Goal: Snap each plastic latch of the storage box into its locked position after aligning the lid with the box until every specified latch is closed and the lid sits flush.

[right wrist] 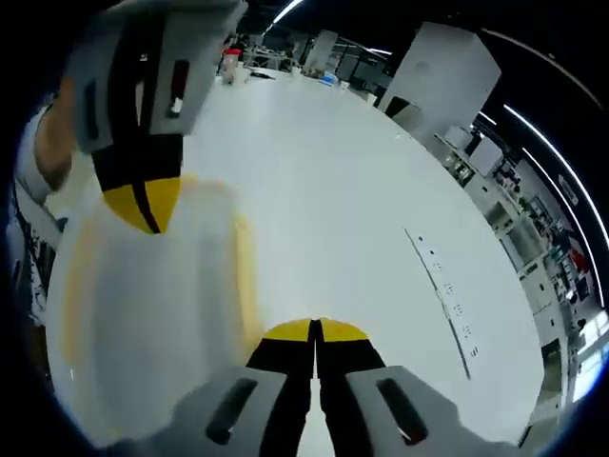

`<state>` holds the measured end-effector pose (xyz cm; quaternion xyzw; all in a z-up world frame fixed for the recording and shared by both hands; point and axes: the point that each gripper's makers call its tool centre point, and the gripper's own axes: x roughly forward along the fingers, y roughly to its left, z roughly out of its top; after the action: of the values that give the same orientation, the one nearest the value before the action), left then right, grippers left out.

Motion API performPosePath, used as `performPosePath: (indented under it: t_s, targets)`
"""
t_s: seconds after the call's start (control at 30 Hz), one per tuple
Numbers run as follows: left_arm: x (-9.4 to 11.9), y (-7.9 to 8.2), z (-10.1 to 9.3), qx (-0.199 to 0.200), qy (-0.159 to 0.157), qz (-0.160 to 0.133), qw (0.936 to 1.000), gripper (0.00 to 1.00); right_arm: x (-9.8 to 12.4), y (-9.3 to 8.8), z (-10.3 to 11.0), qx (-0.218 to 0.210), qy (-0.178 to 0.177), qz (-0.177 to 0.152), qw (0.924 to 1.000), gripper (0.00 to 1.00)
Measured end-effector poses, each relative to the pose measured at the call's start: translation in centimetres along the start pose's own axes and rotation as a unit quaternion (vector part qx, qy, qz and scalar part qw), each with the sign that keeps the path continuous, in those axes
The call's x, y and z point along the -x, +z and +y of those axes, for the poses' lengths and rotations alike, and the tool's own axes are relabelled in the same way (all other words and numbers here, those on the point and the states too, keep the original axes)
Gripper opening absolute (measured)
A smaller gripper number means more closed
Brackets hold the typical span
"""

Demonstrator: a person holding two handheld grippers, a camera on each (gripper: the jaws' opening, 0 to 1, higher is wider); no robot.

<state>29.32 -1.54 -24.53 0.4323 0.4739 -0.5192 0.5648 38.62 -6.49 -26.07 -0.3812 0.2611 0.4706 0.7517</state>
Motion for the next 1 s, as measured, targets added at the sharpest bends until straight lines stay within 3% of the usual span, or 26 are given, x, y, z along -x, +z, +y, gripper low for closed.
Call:
performPosePath:
  t_s: [0.1,0.3,0.4,0.57,1.0]
  targets:
    - [0.0,0.0,0.0,-0.003,-0.001,-0.001,1.0,0.0,-0.5,-0.5,0.4,0.026,0.012,0.022,0.9994,0.0]
    - [0.0,0.1,0.1,0.001,-0.004,0.002,1.0,0.0,-1.0,-0.8,1.0,0.018,0.061,0.045,0.9969,0.0]
    - [0.0,0.0,0.1,0.005,-0.008,0.004,0.9999,0.0,-1.2,-0.7,1.3,0.039,0.086,0.043,0.9947,0.0]
    - [0.0,0.0,0.2,0.012,-0.012,0.001,0.9999,0.0,-1.7,-0.8,1.6,0.023,0.12,0.045,0.9915,0.0]
    - [0.0,0.1,0.2,0.016,-0.016,-0.015,0.9996,0.0,-1.9,-1.3,1.9,-0.005,0.146,0.044,0.9882,0.0]
